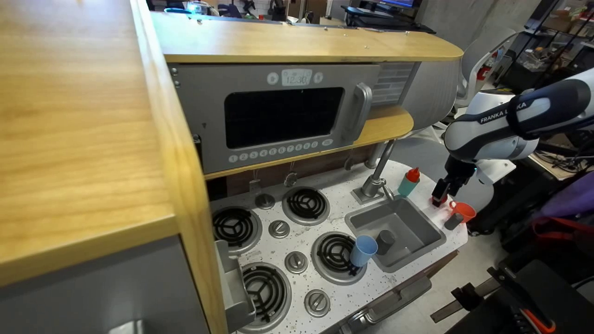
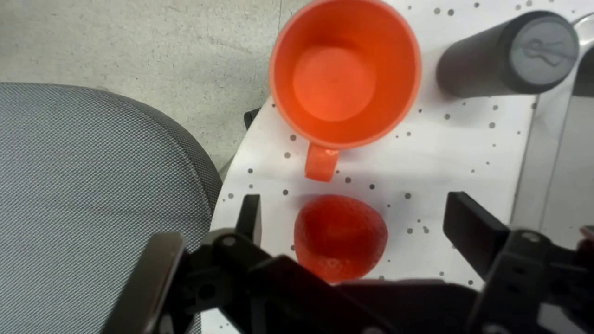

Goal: Take the red object and put it in the sink

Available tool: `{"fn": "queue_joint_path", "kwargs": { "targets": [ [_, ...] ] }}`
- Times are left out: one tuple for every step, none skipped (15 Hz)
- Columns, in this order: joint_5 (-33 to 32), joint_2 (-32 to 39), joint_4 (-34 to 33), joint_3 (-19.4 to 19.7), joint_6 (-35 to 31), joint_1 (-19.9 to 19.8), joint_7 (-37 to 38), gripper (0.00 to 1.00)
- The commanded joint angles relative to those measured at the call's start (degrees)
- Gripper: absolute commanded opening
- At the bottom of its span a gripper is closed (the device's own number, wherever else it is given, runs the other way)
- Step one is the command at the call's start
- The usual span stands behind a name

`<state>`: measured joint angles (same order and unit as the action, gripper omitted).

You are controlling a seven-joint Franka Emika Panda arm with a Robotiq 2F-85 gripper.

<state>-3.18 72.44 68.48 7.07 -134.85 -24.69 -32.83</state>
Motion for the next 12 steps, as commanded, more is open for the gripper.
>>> {"fn": "queue_joint_path", "kwargs": {
  "targets": [
    [-2.03, 2.23, -3.51, 0.38, 1.54, 0.76, 2.52, 0.75],
    [-2.06, 2.32, -3.65, 0.28, 1.54, 0.86, 2.68, 0.74],
    [-2.11, 2.29, -3.74, 0.16, 1.63, 1.04, 2.75, 0.65],
    [-2.19, 2.31, -3.83, 0.12, 1.59, 1.22, 2.8, 0.58],
    [-2.36, 2.22, -3.79, 0.05, 1.3, 1.49, 2.66, 0.5],
    [-2.47, 2.17, -3.88, 0.0, 1.24, 1.71, 2.54, 0.42],
    [-2.57, 2.09, -4.16, -0.02, 1.36, 1.77, 2.28, 0.35],
    [-2.64, 2.01, -4.52, -0.08, 1.56, 1.69, 2.05, 0.27],
    [-2.59, 1.76, -4.58, -0.31, 1.78, 1.59, 1.88, 0.27],
    [-2.4, 1.25, -4.37, -0.44, 1.76, 1.47, 1.96, 0.27],
    [-2.28, 0.75, -4.02, -0.49, 1.61, 1.46, 2.12, 0.27],
    [-1.81, 0.06, -3.47, -1.11, 1.68, 1.05, 1.65, 0.27]
  ]
}}
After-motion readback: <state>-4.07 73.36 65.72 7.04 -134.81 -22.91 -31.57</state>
